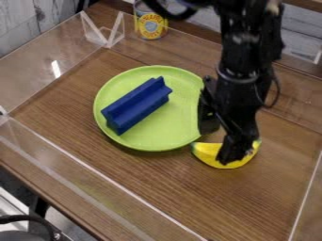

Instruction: Put the banana in the green plate

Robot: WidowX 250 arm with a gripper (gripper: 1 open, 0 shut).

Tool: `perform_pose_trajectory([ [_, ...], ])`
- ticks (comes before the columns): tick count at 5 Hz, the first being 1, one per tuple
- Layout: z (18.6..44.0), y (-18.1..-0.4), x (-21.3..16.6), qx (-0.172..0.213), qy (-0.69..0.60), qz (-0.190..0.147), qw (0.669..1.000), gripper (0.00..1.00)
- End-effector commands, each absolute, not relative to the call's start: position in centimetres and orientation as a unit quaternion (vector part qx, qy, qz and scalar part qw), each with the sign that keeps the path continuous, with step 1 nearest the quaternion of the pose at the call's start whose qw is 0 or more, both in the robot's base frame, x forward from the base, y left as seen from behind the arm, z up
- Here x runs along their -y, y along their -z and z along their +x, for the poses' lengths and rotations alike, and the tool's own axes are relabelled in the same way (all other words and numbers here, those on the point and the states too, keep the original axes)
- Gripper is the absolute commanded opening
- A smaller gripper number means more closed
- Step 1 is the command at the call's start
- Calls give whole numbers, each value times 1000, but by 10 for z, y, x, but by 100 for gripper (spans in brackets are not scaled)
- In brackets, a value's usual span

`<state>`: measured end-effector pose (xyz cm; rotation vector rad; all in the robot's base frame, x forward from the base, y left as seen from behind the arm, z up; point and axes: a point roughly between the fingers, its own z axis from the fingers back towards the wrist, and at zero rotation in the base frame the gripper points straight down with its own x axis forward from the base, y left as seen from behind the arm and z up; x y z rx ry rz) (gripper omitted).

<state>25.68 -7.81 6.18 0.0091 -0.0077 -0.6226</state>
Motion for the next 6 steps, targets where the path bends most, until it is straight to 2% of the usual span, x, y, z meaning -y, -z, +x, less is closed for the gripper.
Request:
perform_pose_trajectory([
  [1,261,-57,82,25,313,11,949,100],
  [2,262,-50,85,30,315,10,949,0],
  [6,262,-42,89,47,316,-3,948,0],
])
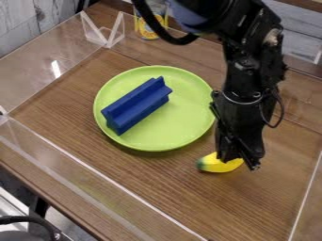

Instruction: Put the banana in the green plate

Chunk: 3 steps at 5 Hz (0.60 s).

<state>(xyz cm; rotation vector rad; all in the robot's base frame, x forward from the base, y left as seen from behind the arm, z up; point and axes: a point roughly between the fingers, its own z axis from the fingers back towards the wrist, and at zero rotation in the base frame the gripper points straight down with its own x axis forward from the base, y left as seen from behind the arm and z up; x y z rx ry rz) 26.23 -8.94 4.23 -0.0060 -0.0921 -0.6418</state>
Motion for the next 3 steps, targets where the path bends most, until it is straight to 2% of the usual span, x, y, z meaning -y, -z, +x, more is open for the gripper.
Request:
perform_pose_trajectory([
  [1,262,-42,89,49,315,-5,948,0],
  [3,261,-41,91,52,313,-11,948,0],
])
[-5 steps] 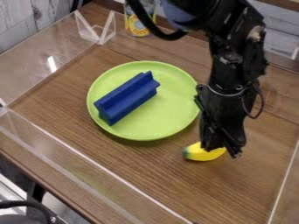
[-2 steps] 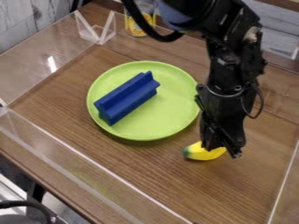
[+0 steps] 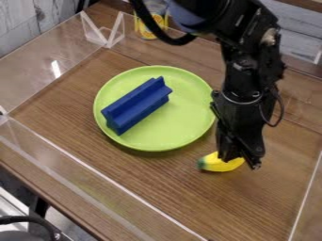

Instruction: Put the banana in the green plate

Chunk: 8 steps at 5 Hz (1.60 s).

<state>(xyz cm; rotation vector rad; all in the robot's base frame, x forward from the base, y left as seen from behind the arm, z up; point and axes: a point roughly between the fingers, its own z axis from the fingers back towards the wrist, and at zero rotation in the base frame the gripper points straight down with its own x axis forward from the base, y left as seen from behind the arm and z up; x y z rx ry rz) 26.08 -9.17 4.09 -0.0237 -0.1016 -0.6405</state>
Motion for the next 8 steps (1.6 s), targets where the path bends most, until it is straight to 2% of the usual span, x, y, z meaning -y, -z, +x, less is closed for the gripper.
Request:
perform_pose_trajectory([
  [1,260,-42,91,53,311,-14,949,0],
  [2,260,-42,92,54,309,-17,949,0],
  [3,260,-37,92,52,309,-18,949,100],
  [4,259,-32,91,50,308,-19,950,100],
  [5,258,-33,88,48,307,-20,950,0],
  [6,257,-34,86,48,305,-22,951,0],
  [7,255,-32,86,43,299,-26,953,100],
  [8,253,-31,86,35,294,-29,955,100],
])
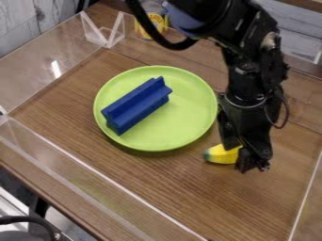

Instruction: Put the banana in the green plate

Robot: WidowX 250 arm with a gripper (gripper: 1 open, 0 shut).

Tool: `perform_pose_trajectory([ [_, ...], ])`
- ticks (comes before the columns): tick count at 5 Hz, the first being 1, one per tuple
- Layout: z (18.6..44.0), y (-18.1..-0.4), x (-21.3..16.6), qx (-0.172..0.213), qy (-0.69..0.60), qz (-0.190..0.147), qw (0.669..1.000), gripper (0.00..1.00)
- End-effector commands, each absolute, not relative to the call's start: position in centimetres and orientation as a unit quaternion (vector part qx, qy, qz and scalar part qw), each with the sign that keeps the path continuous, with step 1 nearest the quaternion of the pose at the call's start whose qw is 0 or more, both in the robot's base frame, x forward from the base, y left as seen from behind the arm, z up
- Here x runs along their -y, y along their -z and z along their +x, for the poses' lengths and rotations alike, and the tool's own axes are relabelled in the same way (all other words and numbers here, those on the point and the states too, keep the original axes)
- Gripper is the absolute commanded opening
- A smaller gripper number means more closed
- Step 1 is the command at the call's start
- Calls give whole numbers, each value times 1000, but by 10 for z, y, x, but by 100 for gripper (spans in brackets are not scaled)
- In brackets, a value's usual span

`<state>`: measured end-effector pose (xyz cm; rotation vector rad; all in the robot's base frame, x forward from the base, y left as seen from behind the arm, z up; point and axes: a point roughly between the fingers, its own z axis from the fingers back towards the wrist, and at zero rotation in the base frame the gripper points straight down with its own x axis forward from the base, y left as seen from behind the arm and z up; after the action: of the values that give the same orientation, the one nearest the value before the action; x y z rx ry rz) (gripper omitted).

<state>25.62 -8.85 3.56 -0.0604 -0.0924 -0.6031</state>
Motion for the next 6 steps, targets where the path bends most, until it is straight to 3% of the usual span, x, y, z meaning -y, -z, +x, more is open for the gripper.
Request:
perform_pose_trajectory([
  [1,251,-32,83,30,292,-29,956,0],
  [2,248,-35,81,25,286,-32,957,0],
  [3,247,-32,82,18,279,-36,959,100],
  [4,245,-31,83,7,272,-39,962,100],
  [5,242,-34,81,-4,267,-40,963,0],
  [6,240,-37,79,-10,263,-40,964,0],
])
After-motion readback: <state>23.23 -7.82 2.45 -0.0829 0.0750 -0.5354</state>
